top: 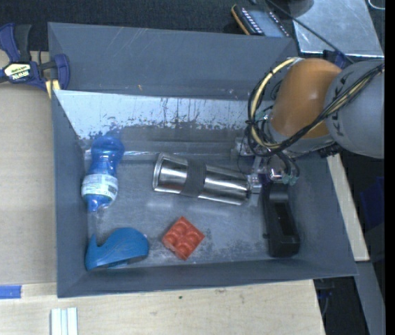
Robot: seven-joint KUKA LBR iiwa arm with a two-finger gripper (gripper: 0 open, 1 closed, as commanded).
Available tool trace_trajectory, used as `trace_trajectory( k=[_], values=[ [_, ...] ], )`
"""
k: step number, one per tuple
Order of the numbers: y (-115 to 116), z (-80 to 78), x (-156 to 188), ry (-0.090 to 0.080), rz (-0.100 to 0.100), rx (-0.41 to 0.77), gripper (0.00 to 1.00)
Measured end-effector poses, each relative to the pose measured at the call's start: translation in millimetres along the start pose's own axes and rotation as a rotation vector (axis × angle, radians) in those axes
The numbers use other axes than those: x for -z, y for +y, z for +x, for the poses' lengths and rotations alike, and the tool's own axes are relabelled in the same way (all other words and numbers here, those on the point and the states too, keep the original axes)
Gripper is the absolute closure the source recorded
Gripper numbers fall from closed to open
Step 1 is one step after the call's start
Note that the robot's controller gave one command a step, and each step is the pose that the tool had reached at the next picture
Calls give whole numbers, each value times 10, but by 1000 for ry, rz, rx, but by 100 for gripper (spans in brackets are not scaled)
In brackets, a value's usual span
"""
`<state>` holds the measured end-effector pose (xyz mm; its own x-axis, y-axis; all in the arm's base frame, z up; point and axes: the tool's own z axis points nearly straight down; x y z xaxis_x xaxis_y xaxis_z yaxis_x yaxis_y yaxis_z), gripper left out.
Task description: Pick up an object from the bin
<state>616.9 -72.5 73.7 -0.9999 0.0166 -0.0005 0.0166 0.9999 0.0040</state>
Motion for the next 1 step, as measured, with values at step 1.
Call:
trace_trajectory(
  k=[1],
  values=[
    [48, -47, 467, -10, 2, -26, 0]
  ],
)
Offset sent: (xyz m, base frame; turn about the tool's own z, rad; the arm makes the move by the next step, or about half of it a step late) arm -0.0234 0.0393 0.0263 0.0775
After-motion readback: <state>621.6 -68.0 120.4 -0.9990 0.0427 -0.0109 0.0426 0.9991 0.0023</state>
